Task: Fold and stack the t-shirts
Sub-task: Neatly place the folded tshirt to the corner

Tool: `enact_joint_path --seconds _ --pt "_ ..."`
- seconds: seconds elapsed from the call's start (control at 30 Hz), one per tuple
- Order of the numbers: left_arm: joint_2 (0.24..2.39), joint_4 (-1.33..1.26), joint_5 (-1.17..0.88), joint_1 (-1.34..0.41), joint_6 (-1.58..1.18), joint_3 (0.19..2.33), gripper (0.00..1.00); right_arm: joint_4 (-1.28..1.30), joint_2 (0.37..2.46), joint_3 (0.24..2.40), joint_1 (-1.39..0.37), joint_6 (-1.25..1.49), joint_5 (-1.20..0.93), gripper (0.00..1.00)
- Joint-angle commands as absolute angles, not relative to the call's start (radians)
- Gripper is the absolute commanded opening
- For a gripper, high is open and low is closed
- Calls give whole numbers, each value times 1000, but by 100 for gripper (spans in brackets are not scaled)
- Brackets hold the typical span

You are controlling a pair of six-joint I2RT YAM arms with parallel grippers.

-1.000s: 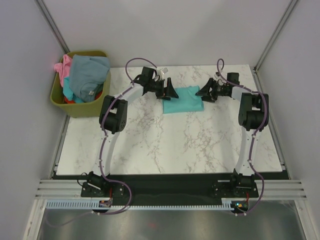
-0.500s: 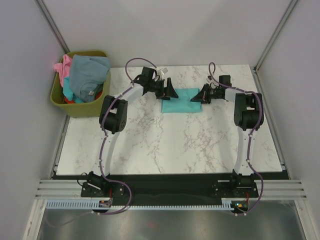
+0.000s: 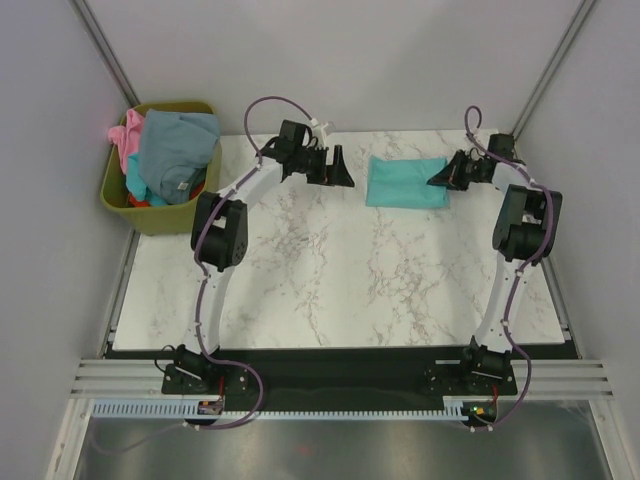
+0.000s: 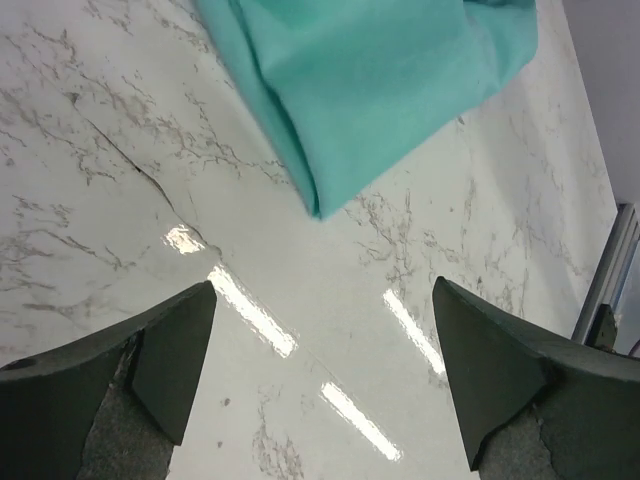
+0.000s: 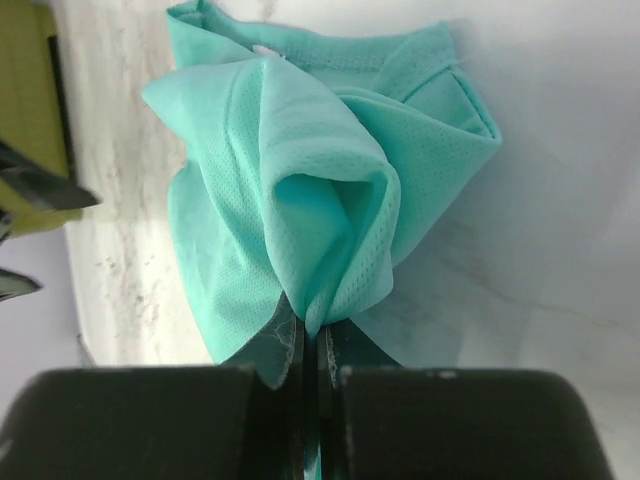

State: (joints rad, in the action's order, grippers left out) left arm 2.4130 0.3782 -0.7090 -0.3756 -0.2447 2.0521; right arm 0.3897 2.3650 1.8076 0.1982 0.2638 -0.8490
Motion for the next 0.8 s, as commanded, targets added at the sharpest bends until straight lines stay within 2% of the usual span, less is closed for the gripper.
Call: enact_joint_path --seconds 0.0,0.37,0.77 --pt "2316 420 -678 -368 -157 2079 98 471 2310 1871 248 140 -790 0" --pt "2263 459 -660 -370 -114 1996 97 632 2388 2071 370 -35 -606 0" --pt "2218 474 -644 -373 -91 1930 97 658 2499 2227 466 -153 -391 0"
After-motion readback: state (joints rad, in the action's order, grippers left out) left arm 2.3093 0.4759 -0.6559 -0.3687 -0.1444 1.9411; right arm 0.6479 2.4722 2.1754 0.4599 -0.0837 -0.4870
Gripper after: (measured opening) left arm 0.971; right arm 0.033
